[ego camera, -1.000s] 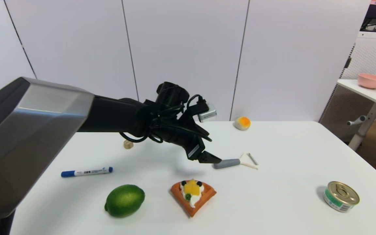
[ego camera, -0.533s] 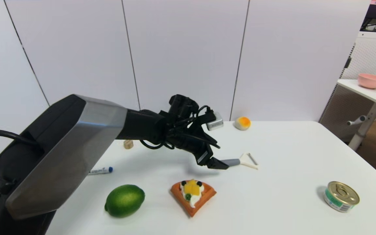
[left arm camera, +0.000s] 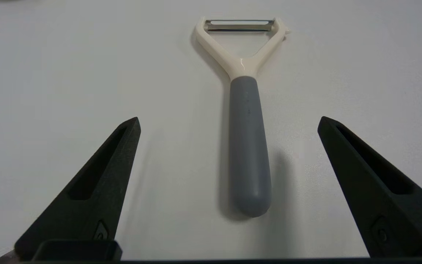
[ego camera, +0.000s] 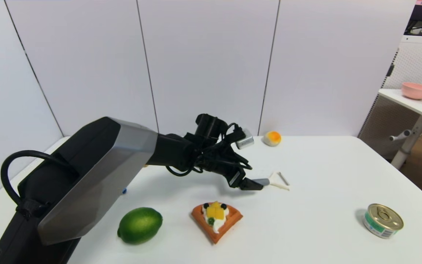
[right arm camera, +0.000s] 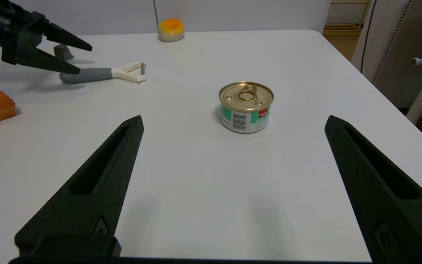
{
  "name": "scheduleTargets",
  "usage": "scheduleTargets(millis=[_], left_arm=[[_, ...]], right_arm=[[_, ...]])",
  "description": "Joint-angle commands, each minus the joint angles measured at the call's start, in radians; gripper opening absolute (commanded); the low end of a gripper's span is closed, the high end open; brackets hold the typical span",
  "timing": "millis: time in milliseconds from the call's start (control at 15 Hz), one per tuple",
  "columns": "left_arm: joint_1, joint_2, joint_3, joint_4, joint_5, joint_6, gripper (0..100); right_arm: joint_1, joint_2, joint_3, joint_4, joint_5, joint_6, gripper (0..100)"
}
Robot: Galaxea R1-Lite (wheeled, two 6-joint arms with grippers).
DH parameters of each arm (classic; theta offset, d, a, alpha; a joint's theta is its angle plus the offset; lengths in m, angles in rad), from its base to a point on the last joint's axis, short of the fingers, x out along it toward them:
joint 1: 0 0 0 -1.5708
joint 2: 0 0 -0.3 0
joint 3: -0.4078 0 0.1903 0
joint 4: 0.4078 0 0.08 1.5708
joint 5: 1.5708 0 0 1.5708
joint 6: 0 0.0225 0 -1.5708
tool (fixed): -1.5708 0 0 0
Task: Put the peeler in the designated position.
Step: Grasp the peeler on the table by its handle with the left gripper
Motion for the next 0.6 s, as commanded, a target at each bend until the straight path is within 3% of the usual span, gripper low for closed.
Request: scheduleTargets(millis=[67,600], left_arm=[[-0.001,0.017,0.000,-0.002,-0.002,0.003,100],[-0.002,0.033,0.000,-0.002,-0.002,0.005,100]], right_arm=[[-0.001,0.000,0.002,0.000,0.000,0.000,100],[-0.001,0.000,0.002,0.000,0.000,0.000,100]])
